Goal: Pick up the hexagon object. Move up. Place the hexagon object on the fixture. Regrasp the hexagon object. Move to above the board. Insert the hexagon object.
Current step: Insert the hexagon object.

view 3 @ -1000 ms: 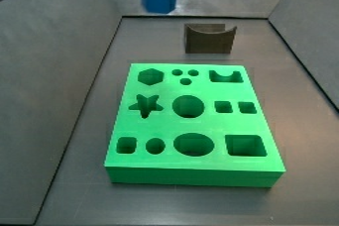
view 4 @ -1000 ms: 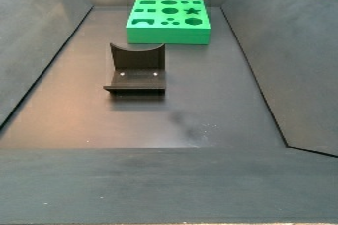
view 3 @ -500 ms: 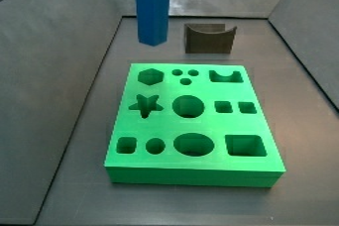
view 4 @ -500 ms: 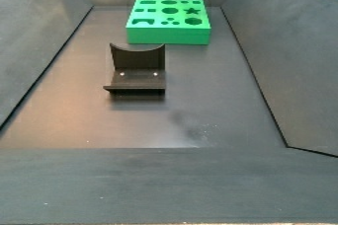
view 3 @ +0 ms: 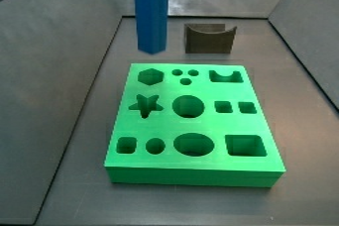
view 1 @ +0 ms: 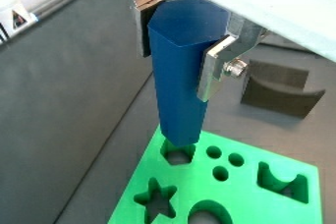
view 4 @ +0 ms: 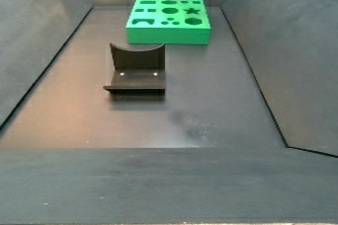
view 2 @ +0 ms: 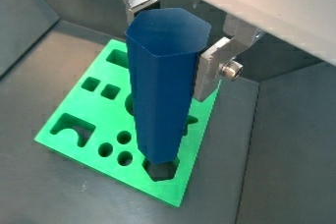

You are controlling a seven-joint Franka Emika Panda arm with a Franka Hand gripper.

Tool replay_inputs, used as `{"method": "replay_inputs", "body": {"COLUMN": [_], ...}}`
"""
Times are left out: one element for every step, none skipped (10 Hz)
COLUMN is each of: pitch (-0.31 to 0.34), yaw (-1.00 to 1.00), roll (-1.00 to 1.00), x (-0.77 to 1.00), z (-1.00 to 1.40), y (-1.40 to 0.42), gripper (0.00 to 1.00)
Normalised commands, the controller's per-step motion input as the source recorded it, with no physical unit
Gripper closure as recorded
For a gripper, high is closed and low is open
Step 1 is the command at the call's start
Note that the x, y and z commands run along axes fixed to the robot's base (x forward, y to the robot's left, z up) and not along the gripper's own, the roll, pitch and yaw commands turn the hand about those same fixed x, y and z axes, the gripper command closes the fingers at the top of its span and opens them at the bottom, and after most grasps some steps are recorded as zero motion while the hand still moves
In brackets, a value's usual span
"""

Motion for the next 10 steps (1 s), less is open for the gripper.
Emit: {"method": "replay_inputs", "body": {"pitch": [-0.117, -0.046, -0.006, -0.026, 0.000, -0.013, -0.083, -0.103, -0.089, -0.047], "yaw": [-0.04, -0.02, -0.05, -0.13, -0.01, 0.00, -0.02, -0.02, -0.23, -0.30], "roll": [0.02, -0.01, -0.22, -0.28, -0.02, 0.00, 0.00, -0.09, -0.04, -0.03], "x": [-0.04, 0.00, 0.00, -0.02, 0.00, 0.00, -0.03, -0.01, 0.00, 0.00], "z": [-0.62, -0.66, -0.68, -0.62, -0.07, -0.09, -0.28, -0.41, -0.47, -0.39], "y": [0.00, 0.00, 0.12, 0.21, 0.04, 0.00, 0.00, 0.07, 0.16, 0.13], "gripper": [1.00, 1.00, 1.00, 1.00, 1.00, 1.00, 1.00, 1.00, 1.00, 1.00]}}
